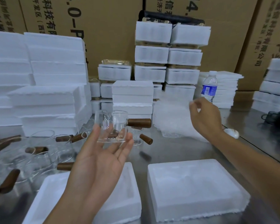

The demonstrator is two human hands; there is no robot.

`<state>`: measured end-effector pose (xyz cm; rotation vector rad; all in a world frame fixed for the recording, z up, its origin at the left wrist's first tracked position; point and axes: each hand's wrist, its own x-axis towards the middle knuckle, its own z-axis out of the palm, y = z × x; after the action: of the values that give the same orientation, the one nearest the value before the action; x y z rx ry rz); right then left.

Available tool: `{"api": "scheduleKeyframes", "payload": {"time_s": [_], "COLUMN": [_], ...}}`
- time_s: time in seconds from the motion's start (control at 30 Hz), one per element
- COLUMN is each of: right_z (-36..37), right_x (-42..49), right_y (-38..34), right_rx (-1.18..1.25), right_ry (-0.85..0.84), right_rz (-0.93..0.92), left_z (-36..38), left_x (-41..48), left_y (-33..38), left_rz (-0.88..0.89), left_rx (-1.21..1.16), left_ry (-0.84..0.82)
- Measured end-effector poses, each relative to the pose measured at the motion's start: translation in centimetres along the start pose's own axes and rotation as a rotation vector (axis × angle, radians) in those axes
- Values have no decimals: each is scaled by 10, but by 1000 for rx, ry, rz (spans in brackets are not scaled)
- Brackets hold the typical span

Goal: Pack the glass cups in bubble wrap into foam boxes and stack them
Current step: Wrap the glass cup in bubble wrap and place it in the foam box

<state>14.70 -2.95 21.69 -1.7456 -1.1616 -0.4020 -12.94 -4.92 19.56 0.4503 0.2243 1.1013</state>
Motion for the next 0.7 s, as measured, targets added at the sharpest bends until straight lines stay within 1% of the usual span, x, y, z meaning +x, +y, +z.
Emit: {"api": "scheduleKeyframes", "payload": {"time_s": [0.03, 0.1, 0.2, 0.27, 0.33, 0.4, 0.43, 0.53, 0.6, 0.63, 0.7], "right_z": [-3, -11, -21, -25, -28, -27, -27, -25, -23, -23, -23], "right_x": [-3, -15, -44, -63, -77, -88, -92, -101, -103, -104, -104], "right_y": [-11, -35, -58, -64, -67, -66, -65, -57, -54, -54, -54], "right_rx": [105, 237, 295, 240, 96, -51, -86, -55, 48, 146, 356], "right_ry": [-20, -102, -342, -516, -681, -791, -823, -881, -857, -813, -661], "right_rz": [-28, -132, -329, -418, -523, -642, -676, -643, -538, -464, -342], "left_z": [0, -1, -3, -6, -9, -13, -14, -17, -17, -16, -13], "left_x": [-1, -2, -4, -4, -4, -4, -3, -2, -1, -1, 0], "left_y": [2, 8, 17, 22, 26, 29, 31, 34, 33, 31, 27], "left_rz": [11, 48, 104, 128, 145, 161, 173, 198, 195, 189, 171], "left_rx": [-12, -22, -84, -104, -120, -157, -170, -180, -163, -144, -59], "left_ry": [-12, -39, -102, -137, -172, -203, -210, -203, -204, -203, -208]}}
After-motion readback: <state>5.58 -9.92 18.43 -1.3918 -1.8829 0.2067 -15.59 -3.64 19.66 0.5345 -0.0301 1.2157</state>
